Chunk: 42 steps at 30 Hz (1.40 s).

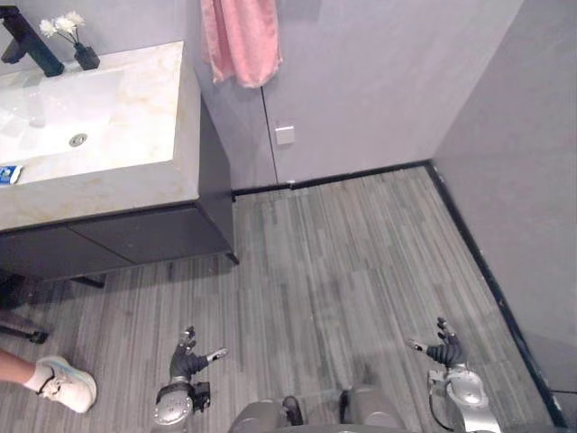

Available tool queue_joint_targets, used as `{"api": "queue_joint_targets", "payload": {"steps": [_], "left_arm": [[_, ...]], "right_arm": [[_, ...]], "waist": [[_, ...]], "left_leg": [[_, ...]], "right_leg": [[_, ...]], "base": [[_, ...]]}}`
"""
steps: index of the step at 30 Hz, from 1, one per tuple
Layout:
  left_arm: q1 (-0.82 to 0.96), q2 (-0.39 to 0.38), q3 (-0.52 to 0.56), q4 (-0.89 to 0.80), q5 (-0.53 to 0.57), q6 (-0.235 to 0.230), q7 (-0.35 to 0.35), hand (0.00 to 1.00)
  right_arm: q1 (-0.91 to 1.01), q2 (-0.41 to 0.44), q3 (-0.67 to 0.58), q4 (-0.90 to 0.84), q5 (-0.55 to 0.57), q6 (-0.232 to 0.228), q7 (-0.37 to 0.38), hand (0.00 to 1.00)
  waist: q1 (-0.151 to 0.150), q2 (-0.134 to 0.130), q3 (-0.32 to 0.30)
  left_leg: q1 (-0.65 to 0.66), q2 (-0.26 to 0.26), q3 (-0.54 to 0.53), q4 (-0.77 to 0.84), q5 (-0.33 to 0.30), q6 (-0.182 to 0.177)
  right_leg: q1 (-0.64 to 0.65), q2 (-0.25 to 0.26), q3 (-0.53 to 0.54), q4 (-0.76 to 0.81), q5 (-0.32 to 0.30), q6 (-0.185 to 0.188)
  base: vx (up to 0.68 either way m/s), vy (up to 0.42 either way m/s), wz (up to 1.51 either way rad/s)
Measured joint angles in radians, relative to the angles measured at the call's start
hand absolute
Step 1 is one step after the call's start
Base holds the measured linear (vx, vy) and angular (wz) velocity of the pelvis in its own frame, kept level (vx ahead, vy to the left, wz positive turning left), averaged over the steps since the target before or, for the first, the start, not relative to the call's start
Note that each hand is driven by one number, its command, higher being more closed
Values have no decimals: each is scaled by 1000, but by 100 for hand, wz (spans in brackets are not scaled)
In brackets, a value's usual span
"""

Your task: Organize washtable

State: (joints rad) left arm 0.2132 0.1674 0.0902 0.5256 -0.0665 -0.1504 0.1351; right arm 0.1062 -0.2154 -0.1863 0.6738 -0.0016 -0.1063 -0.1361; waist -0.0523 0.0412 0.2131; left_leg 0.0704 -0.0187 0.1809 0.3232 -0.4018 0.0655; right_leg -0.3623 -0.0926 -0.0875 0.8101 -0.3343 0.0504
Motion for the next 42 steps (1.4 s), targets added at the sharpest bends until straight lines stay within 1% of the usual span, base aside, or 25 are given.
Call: {"api": "queue_joint_targets", "payload": {"steps": [3,4,5,6,7,8,9,10,12,14,17,18,20,21,23,25,27,28,30,33,34,36,38,40,42], "left_arm": [[-42,-8,-1,-26,0,0,2,0],[-61,-9,-1,-31,0,-1,4,0],[-63,-10,-1,-32,0,-1,5,0],[-65,-22,-3,-40,0,0,5,0],[-65,-21,-3,-48,0,-1,4,0],[-88,-25,-8,-48,-1,0,2,0],[-93,-44,-11,-49,-2,0,0,0],[-89,-52,-12,-51,-3,-1,0,0],[-79,-56,-19,-75,-12,-8,-2,0],[-75,-57,-20,-91,-13,-8,-2,0],[-77,-57,-21,-90,-14,-6,-1,0],[-74,-67,-23,-84,-14,-2,-2,0],[-73,-80,-26,-84,-14,-1,-2,0],[-83,-70,-40,-67,-14,4,0,0],[-103,-78,-41,-63,-13,9,1,0],[-93,-88,-55,-58,-11,22,-2,0],[-75,-89,-67,-56,-9,32,-3,0],[-71,-87,-74,-45,-9,35,-2,0],[-75,-83,-73,-44,-9,35,6,0],[-85,-72,-48,-42,-11,33,22,0],[-91,-65,-46,-42,-11,31,22,0],[-103,-51,-45,-24,-10,30,25,0],[-100,-52,-41,-21,-10,30,27,0],[-98,-60,-40,-21,-10,30,31,0],[-80,-88,-41,-62,-13,30,25,0]], "right_arm": [[-6,-16,-1,-48,4,-3,-1,0],[-1,-26,0,-63,4,-2,-2,0],[1,-31,0,-65,4,-3,-3,0],[-9,-41,-1,-64,4,-1,-8,0],[-17,-39,0,-73,4,-1,-13,0],[-23,-39,0,-80,3,-2,-13,0],[-19,-40,6,-81,3,-1,-14,0],[-15,-40,17,-84,3,-2,-14,0],[-14,-20,50,-99,4,-3,-15,0],[-30,-3,48,-104,3,-4,-16,0],[-59,-2,44,-95,3,-2,-16,0],[-66,-5,27,-87,3,-2,-17,0],[-59,-13,6,-57,2,0,-25,0],[-67,7,-1,-19,1,8,-38,0],[-67,12,-1,-20,-3,14,-39,0],[-67,15,-1,-20,-9,20,-39,0],[-71,22,3,-19,-10,20,-39,0],[-69,29,3,-19,-10,20,-39,0],[-65,32,18,-19,-10,20,-39,0],[-68,32,31,-13,-9,19,-38,0],[-68,31,30,-11,-9,18,-38,0],[-39,26,26,-5,-9,16,-40,0],[-33,25,27,5,-9,17,-41,0],[-20,37,27,-7,-8,17,-41,0],[22,58,37,-69,-4,16,-41,0]], "waist": [[-33,19,13],[-35,24,14],[-40,30,14],[-38,57,7],[-37,57,8],[-38,55,11],[-42,51,14],[-33,39,22],[-5,32,30],[27,16,39],[47,-1,52],[44,2,56],[43,31,51],[42,3,48],[39,-20,44],[39,-26,45],[39,-36,46],[34,-39,47],[22,-41,45],[10,-37,47],[10,-38,46],[5,-38,39],[16,-27,20],[12,-25,21],[28,-26,25]], "left_leg": [[59,38,-52,-27,-15,-24],[97,56,-80,-42,-19,-63],[104,62,-98,-37,-19,-75],[100,95,-107,-12,-8,-99],[90,107,-105,15,18,-119],[53,104,-111,121,110,-108],[2,106,-111,302,270,-103],[-27,120,-111,402,319,-90],[-161,187,-43,747,231,-48],[-276,190,-27,781,184,-34],[-416,138,-27,541,157,-33],[-438,98,-31,298,185,-63],[-423,88,-48,4,334,-87],[-407,60,-38,6,420,-30],[-425,29,-39,40,374,-16],[-404,27,-10,122,269,8],[-324,12,5,104,218,11],[-259,6,8,86,198,14],[-181,5,11,35,192,15],[-101,25,5,-11,194,12],[-87,35,4,-9,192,-1],[-59,41,-36,9,153,-64],[-59,73,-43,11,153,-71],[-96,104,-42,125,147,-81],[-192,165,-41,401,145,-100]], "right_leg": [[-104,28,-39,-192,52,-6],[-117,63,-41,-322,231,-39],[-110,74,-41,-319,286,-77],[-106,84,-65,-293,265,-86],[-105,86,-68,-279,246,-97],[-70,80,-78,-277,212,-108],[23,79,-79,-324,189,-109],[84,79,-76,-366,184,-112],[283,106,-49,-497,178,-122],[376,105,-19,-567,174,-128],[473,71,5,-640,137,-95],[519,53,6,-649,101,-69],[561,68,8,-658,57,-41],[587,37,22,-654,25,-22],[568,8,32,-622,30,-20],[515,-16,71,-421,33,3],[411,-52,80,-130,70,123],[329,-67,67,46,46,91],[241,-72,11,90,4,41],[146,-46,-42,-126,-6,18],[138,-31,-42,-243,17,17],[158,-8,-45,-402,213,-27],[169,17,-52,-412,193,-48],[198,28,-79,-415,154,-63],[286,48,-94,-444,133,-89]], "base": [[512,-45,62],[699,-121,63],[730,-114,37],[490,-94,12],[606,-119,11],[625,-159,27],[641,-160,30],[631,-151,12],[582,-108,-22],[453,-35,-40],[513,77,-33],[459,130,-3],[528,181,-7],[389,144,-3],[425,152,4],[553,216,-25],[518,194,-35],[426,111,-13],[310,31,8],[361,-73,11],[318,-126,23],[328,-144,43],[310,-187,13],[252,-213,25],[267,-158,9]]}}
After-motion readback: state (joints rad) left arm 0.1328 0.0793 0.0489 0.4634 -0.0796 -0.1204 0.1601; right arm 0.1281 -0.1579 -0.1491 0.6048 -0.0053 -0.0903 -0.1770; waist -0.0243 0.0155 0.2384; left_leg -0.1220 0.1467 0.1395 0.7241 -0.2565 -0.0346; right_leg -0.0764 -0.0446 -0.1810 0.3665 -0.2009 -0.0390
